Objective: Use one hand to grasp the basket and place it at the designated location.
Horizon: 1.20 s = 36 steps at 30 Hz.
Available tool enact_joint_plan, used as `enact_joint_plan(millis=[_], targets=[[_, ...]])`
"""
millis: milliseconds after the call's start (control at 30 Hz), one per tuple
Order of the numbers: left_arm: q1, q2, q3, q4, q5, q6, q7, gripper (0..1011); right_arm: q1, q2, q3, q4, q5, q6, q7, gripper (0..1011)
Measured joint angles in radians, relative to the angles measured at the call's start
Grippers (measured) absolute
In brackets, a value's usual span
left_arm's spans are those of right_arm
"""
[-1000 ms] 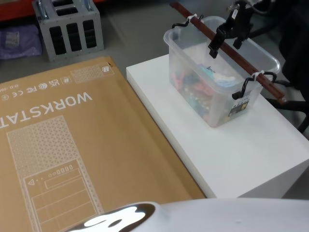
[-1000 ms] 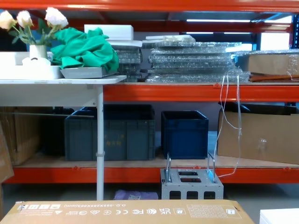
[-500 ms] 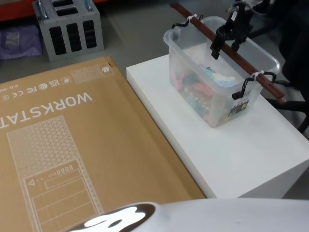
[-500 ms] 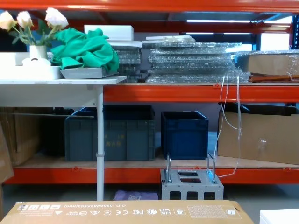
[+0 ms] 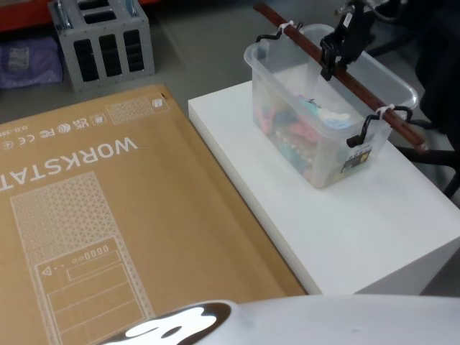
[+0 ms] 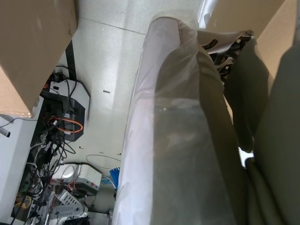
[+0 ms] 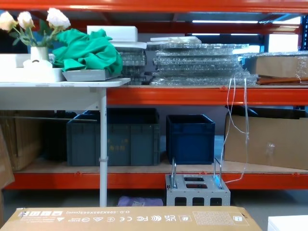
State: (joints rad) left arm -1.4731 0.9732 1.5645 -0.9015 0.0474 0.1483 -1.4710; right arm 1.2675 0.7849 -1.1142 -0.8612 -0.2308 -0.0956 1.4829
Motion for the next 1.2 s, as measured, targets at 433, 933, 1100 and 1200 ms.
enact_joint_plan(millis=[433, 933, 1100, 1200], targets=[[0.000, 0.000, 0.000, 0.000, 0.000, 0.000, 0.000, 0, 0.005, -0.002, 0.005, 0.006, -0.005, 0.003, -0.004, 238], [0.000, 0.000, 0.000, 0.000, 0.000, 0.000, 0.000, 0, 0.037, 0.034, 0.025, -0.075, 0.005, 0.002, 0.009, 237], [0.000, 0.000, 0.000, 0.000, 0.000, 0.000, 0.000, 0, 0.053, 0.051, 0.031, -0.108, 0.005, 0.006, 0.011, 237], [0.000, 0.000, 0.000, 0.000, 0.000, 0.000, 0.000, 0, 0.064, 0.065, 0.036, -0.135, 0.003, 0.008, 0.011, 238]])
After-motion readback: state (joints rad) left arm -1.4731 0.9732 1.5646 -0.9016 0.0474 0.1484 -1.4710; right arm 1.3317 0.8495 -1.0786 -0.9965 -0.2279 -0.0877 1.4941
